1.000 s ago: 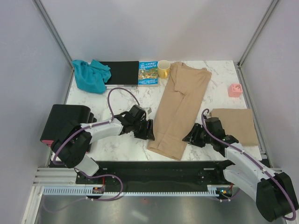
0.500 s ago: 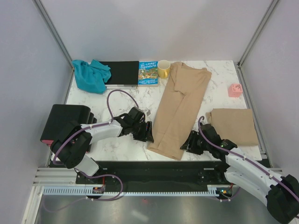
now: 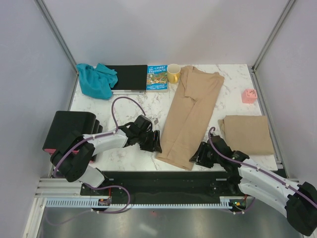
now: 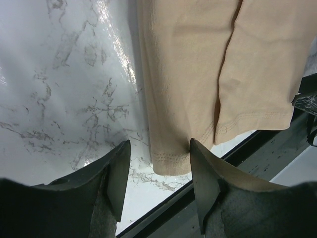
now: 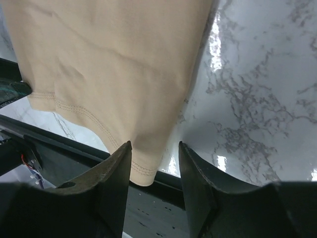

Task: Fold and stack the t-shirts

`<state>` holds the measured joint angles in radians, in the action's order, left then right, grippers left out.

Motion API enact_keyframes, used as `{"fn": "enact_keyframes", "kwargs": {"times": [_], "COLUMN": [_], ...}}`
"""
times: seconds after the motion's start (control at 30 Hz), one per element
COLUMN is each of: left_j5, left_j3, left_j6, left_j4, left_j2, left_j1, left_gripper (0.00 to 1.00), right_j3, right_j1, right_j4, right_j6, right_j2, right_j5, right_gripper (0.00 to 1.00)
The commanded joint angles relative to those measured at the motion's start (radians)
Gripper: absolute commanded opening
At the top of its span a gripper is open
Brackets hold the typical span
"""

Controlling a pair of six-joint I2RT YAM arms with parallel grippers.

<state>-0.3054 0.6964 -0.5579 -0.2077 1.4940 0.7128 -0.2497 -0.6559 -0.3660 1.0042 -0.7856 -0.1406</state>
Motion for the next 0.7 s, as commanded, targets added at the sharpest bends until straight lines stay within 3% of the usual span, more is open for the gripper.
{"fn": "enact_keyframes", "kwargs": {"times": [0.0,0.5,0.63,0.67], "left_j5": [0.005,-0.018,-0.044,-0.044], "left_j3": [-0.002,-0.035,-0.047,-0.054], "left_j6": [-0.013,-0.008,-0.016,-0.02], "left_j4": [0.005,0.06,0.077,0.076], "left_j2": [-0.029,0.086,0.11,0.112], "left_j1": [-0.003,-0.003,-0.001,-0.001], "left_gripper": [0.58,0.56,0.45,0.39], "right_j3": [0.004,0.104,0.128,0.132], "right_j1": [-0.039,-0.103,-0.105,-0.103], "right_j4": [0.048,0.118,0.125,0.127], "right_j6": [0.03,0.097,0.099,0.099], "right_j2": [-0.084,-0.09,-0.089,-0.089], "right_j5": [0.041,0.049,0.049,0.049], "right_gripper": [0.51,0.49,0.48,0.4]}}
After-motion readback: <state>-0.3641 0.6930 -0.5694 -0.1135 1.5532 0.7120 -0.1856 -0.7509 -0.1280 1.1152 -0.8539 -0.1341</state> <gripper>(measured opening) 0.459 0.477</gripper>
